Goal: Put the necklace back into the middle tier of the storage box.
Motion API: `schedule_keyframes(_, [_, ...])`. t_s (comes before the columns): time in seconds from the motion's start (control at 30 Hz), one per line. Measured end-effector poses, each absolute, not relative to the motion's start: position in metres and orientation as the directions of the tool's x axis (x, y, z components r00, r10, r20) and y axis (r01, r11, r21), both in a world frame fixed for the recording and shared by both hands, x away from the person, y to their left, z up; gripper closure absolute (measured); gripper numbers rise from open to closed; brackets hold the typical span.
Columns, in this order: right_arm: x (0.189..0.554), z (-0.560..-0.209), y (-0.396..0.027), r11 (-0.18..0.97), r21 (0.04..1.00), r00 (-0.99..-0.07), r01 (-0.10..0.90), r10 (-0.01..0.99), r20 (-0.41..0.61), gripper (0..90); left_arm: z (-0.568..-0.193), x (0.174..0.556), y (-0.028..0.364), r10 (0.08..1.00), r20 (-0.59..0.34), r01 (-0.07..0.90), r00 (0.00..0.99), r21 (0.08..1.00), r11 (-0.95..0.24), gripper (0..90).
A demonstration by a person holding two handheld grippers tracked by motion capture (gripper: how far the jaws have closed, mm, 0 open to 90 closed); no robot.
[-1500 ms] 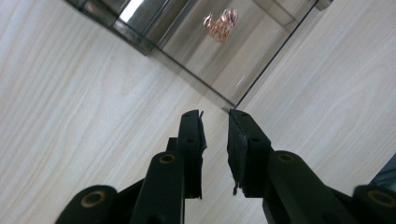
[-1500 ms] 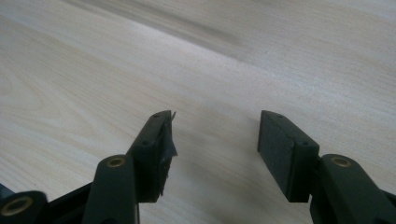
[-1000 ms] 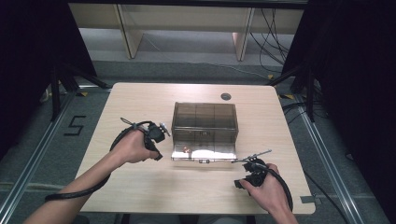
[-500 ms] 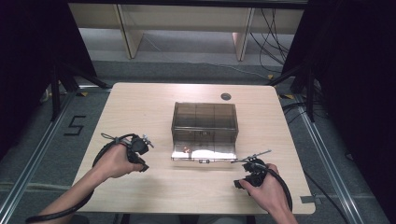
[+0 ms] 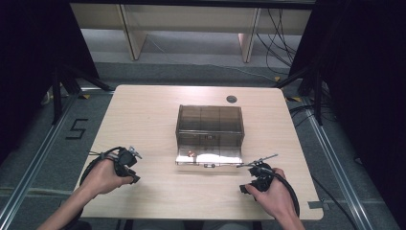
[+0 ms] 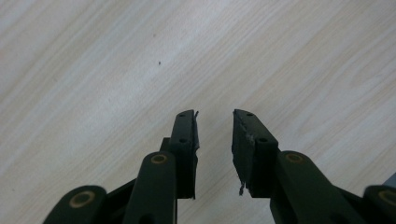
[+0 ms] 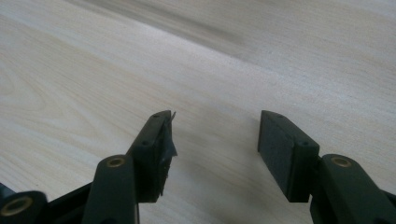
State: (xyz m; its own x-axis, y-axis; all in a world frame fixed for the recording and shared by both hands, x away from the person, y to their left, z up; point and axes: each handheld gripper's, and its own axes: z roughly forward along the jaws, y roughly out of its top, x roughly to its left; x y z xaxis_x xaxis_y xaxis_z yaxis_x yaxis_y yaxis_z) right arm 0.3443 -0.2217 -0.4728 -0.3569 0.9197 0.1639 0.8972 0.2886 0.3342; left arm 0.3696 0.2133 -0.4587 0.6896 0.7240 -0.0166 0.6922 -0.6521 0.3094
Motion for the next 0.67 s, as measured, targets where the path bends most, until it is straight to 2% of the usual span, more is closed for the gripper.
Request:
schedule_keyframes(0.2, [0.345, -0.474, -0.222, 0.299, 0.340, -0.368, 0.892, 0.916, 0.159, 45.6, -0.468, 0.359, 0.224, 0.754, -0.023, 0.710, 0.656, 0.357, -0.607, 67.5])
schedule_keyframes(0.3, [0.344, -0.473, -0.221, 0.288, 0.334, -0.355, 0.898, 0.921, 0.161, 45.6, -0.471, 0.354, 0.230, 0.783, -0.031, 0.720, 0.621, 0.417, -0.554, 67.7])
schedule_keyframes(0.63, [0.345, -0.473, -0.224, 0.302, 0.327, -0.360, 0.896, 0.924, 0.132, 45.6, -0.479, 0.345, 0.234, 0.785, -0.051, 0.711, 0.617, 0.462, -0.529, 64.6])
schedule_keyframes(0.67, [0.346, -0.473, -0.224, 0.299, 0.335, -0.364, 0.894, 0.918, 0.154, 45.6, -0.479, 0.345, 0.234, 0.787, -0.052, 0.712, 0.614, 0.468, -0.524, 64.6])
